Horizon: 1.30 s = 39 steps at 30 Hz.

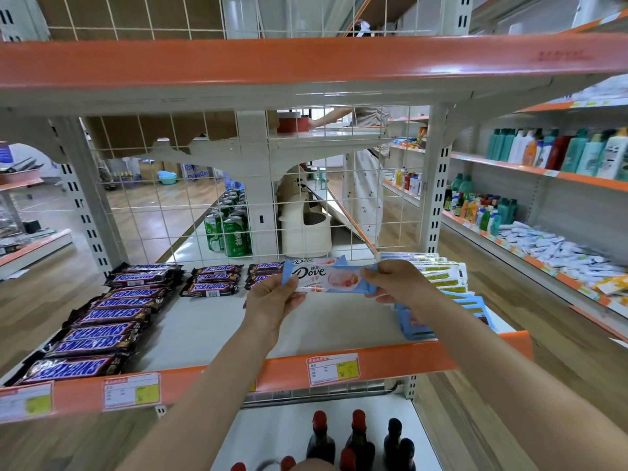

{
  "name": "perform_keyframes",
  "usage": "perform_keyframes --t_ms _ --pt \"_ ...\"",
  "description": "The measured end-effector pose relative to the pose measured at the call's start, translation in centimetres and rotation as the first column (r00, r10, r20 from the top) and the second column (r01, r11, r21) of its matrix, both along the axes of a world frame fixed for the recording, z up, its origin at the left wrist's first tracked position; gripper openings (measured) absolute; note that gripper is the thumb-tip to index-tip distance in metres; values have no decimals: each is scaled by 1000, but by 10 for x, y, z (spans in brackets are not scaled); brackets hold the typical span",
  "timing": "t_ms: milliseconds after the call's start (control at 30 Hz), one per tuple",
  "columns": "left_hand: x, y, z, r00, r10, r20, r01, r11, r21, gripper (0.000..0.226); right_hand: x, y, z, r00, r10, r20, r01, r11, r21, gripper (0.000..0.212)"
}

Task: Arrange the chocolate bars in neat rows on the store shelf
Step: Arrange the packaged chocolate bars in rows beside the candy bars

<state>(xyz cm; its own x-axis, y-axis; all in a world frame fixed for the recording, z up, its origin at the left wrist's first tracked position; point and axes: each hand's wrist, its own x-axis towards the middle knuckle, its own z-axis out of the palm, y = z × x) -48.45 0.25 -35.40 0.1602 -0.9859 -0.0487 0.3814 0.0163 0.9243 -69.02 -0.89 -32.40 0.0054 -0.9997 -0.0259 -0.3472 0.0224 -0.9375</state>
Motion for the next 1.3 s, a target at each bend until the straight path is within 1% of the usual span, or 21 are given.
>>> perform_keyframes --t_ms 33,67,167,200,300,367,433,533,600,667,833,933,1033,1100,1167,1233,1267,1300 --pt "0 1 -1 1000 -11 2 11 1000 -6 10 0 -1 -2 1000 -7 -2 7 999 -35 35" --pt "0 1 -2 1000 -23 7 23 1000 -11 10 1 -1 -3 1000 -13 10 14 998 -61 30" --pt "4 2 -1 998 -61 36 60 998 7 1 4 -1 0 993 -14 120 27 994 -109 10" --pt "6 2 -2 996 -65 57 64 998 19 6 4 -1 2 990 -21 142 38 992 -122 7" --pt "15 -1 -2 997 -57 47 55 998 44 18 3 0 5 987 -34 158 57 988 -144 8" --pt "18 -2 -1 998 -69 6 68 997 46 17 2 -1 5 990 -27 139 49 986 -160 9" --pt "18 -1 0 995 -96 10 96 995 38 12 3 -1 5 994 -20 109 38 984 -172 10" --pt "16 -1 0 994 -98 44 97 995 29 3 5 0 3 996 3 89 14 982 -190 10" --pt "16 -1 -1 996 -67 51 66 998 19 4 7 -1 1 995 5 95 14 980 -200 9" --pt "16 -2 -2 995 -44 87 44 999 6 4 8 -2 -2 996 -10 88 28 978 -205 8" --pt "16 -5 -6 978 4 207 -2 1000 -6 6 8 -6 -6 1000 -26 6 26 973 -228 11" --pt "17 -11 -5 935 16 355 -31 999 37 11 9 -11 -9 997 -24 -68 8 974 -228 16" --pt "20 -19 -3 859 -43 510 -22 992 121 8 9 -23 -15 981 -46 -188 0 971 -239 22" --pt "21 -29 -1 808 -55 587 -44 987 154 8 11 -34 -18 971 -75 -227 17 970 -244 24" --pt "21 -43 1 769 -21 639 -87 987 138 9 15 -47 -19 956 -87 -279 18 971 -240 28" --pt "21 -59 4 739 10 674 -116 987 112 8 18 -63 -20 940 -99 -327 23 973 -229 27" --pt "20 -67 6 709 16 705 -120 988 99 8 21 -71 -20 935 -114 -336 38 974 -224 26" --pt "20 -75 6 657 19 754 -120 989 80 14 24 -79 -20 933 -134 -335 59 973 -225 27"
